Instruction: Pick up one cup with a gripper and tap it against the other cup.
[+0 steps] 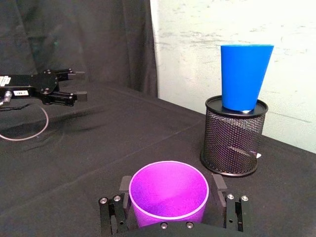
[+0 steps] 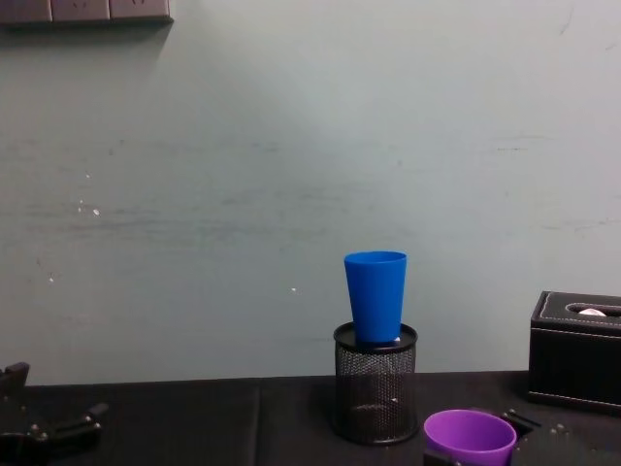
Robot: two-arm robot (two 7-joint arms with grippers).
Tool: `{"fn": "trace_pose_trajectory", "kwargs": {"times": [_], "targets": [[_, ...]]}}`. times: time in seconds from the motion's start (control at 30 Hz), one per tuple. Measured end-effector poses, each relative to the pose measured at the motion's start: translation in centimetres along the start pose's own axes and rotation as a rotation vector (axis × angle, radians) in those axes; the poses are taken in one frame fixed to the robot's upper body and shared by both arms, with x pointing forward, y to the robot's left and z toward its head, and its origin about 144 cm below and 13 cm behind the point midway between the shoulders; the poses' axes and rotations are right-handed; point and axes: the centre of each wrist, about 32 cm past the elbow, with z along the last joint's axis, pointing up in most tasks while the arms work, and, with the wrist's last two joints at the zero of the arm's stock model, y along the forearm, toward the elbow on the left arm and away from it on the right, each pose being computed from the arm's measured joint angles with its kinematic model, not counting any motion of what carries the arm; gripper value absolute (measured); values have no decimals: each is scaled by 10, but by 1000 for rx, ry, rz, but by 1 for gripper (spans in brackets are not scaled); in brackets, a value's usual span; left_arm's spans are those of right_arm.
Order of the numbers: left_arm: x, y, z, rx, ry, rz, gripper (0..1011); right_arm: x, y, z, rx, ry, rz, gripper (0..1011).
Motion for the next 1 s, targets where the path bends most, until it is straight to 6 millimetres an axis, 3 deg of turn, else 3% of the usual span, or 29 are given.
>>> {"fn": "trace_pose_trajectory", "kwargs": {"times": [1.0], "targets": [[0, 0, 0, 0, 0, 0, 1011, -1, 0, 2, 10, -6, 4, 1003]]}}
